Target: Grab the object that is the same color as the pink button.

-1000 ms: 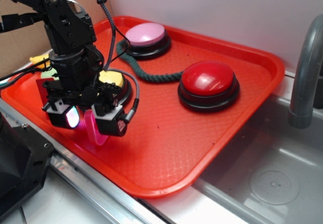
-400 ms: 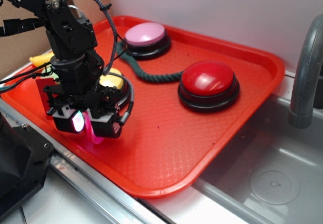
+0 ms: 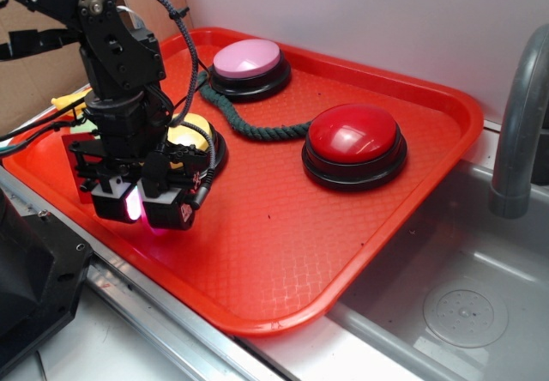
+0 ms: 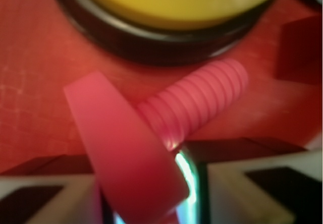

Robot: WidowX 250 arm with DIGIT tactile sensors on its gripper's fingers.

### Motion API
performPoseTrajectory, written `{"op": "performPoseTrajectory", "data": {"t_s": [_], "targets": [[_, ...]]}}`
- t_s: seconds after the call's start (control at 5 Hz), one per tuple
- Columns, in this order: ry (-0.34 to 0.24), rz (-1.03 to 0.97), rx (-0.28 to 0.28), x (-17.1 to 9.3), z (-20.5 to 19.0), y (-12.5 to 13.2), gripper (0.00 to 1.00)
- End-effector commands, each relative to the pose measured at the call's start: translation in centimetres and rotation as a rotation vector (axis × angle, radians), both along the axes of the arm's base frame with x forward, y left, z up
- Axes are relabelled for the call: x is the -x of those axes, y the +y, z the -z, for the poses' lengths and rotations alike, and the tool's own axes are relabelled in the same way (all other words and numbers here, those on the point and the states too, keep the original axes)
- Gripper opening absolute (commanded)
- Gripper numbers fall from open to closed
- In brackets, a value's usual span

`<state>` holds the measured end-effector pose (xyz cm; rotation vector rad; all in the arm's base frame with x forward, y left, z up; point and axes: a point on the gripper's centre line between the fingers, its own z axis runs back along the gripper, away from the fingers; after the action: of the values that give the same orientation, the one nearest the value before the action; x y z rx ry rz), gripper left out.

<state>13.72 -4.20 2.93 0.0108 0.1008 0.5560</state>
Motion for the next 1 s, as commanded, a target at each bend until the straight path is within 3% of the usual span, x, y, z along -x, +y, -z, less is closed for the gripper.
{"op": "performPoseTrajectory", "data": {"t_s": [0.0, 0.2, 0.4, 0.6, 0.8], "targets": [[-0.093, 0.127, -0.052, -3.3, -5.8, -1.3, 0.00], [-0.123, 0.258, -0.077, -4.5, -9.3, -2.2, 0.00], [-0.223, 0.307, -0.063, -5.4, -13.6, -1.6, 0.00], [-0.262, 0.351, -0.027, -6.5, -16.1, 0.3, 0.00], [-0.259, 0.393, -0.004, -7.0, -17.8, 2.4, 0.00]]}}
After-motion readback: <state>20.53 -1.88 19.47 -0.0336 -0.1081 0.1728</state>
